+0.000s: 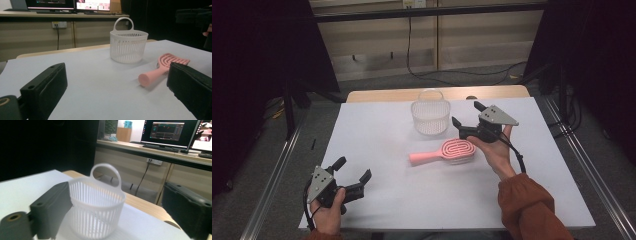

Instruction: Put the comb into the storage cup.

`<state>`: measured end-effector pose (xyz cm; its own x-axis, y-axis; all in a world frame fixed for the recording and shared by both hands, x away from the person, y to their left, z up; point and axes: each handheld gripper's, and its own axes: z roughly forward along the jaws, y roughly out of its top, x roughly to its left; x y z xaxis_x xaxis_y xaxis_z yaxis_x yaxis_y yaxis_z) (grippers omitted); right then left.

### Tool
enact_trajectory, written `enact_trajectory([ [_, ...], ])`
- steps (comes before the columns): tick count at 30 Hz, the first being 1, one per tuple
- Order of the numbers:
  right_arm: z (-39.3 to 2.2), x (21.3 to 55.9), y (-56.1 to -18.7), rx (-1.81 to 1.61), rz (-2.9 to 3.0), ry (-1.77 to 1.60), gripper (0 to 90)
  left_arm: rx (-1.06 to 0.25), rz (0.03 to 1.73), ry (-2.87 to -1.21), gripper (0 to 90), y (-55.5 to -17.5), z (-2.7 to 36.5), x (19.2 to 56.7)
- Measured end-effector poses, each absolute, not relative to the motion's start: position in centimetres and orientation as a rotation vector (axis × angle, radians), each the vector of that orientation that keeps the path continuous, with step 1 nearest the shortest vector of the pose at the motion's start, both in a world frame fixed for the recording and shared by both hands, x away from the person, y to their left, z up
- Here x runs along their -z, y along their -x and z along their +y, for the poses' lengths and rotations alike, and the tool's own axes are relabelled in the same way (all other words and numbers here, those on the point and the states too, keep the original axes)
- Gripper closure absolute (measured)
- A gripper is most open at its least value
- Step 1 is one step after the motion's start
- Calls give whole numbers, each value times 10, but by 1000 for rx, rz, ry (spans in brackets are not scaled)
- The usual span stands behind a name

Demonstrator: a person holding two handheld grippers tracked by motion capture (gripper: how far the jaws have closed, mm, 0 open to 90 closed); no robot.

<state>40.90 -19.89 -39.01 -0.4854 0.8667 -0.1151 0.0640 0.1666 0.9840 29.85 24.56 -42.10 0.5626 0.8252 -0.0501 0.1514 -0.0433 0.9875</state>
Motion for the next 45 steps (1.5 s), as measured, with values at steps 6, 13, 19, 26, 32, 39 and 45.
enact_trajectory([
  [6,-205,388,-408,-1419,1690,-885,241,-666,853,-1552,33,-299,245,421],
  [13,-205,387,-407,-1449,1692,-889,412,-661,855,-1549,33,-299,244,421],
  [19,-212,388,-409,-1503,1702,-939,582,-655,852,-1553,32,-299,244,422],
  [26,-211,391,-410,-1528,1740,-950,778,-657,854,-1551,32,-299,244,422],
  [32,-208,389,-409,-1485,1778,-864,900,-652,850,-1561,32,-299,244,422],
  [39,-206,389,-410,-1450,1858,-876,900,-658,852,-1559,32,-300,244,422],
  [45,-199,386,-415,-1350,2035,-943,900,-666,854,-1555,32,-299,245,421],
])
